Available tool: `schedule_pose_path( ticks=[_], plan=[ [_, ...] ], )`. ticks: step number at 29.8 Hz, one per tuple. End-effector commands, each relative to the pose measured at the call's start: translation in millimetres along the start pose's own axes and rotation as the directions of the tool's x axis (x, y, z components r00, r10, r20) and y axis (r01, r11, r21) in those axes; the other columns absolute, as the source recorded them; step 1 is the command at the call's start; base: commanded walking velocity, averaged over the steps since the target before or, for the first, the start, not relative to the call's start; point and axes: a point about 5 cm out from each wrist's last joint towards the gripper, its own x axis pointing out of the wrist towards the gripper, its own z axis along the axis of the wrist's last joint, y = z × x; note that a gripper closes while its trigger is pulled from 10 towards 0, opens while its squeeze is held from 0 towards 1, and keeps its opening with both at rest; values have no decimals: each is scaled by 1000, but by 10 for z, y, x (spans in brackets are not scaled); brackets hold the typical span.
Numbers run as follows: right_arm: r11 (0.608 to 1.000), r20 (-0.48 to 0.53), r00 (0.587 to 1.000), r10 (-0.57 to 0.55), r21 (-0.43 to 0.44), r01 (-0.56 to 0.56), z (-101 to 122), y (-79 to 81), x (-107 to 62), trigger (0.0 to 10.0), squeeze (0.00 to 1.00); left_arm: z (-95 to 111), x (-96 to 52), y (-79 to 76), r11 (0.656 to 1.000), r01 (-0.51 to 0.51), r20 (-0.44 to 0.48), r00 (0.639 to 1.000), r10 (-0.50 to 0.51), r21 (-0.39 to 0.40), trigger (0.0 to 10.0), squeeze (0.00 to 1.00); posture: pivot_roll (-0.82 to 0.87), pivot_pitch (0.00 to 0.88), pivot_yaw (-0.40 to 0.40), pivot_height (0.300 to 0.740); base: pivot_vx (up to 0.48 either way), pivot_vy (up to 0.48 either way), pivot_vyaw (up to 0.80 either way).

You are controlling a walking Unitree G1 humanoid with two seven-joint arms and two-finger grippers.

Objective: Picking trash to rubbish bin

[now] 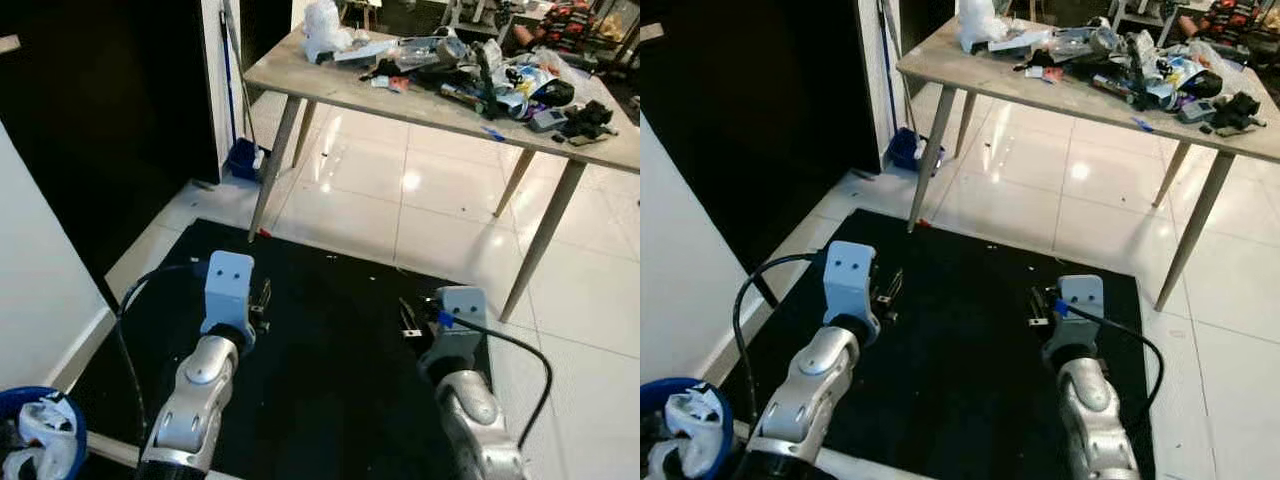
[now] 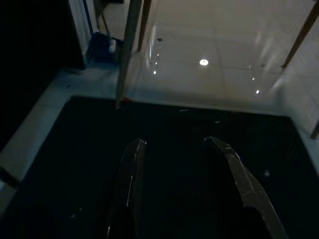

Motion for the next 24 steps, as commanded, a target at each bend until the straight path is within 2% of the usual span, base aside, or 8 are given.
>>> schedule_pose_path(
  ticks=[1,6,19,24],
  plan=[
    [1000,-12,1000,-21,-7,21,-27,-74,-33,10000,0,-32,-8,-37,1000,10,-14,1000,-10,1,10000,0,-29,136,-60,740,311,0,0],
    [1000,-11,1000,-21,-5,21,-26,-75,-35,10000,0,-30,-6,-39,1000,12,-14,1000,-12,0,10000,0,-34,138,-58,740,307,0,-178],
    [1000,-4,1000,-18,-4,18,-23,-73,-38,10000,0,-30,-4,-40,1000,14,-14,1000,-14,2,10000,0,-33,134,-56,740,309,0,-600],
    [1000,-2,1000,-17,-8,17,-22,-71,-43,10000,0,-36,-9,-44,1000,18,-14,1000,-18,4,10000,0,-36,123,-55,740,307,0,0]
  ],
)
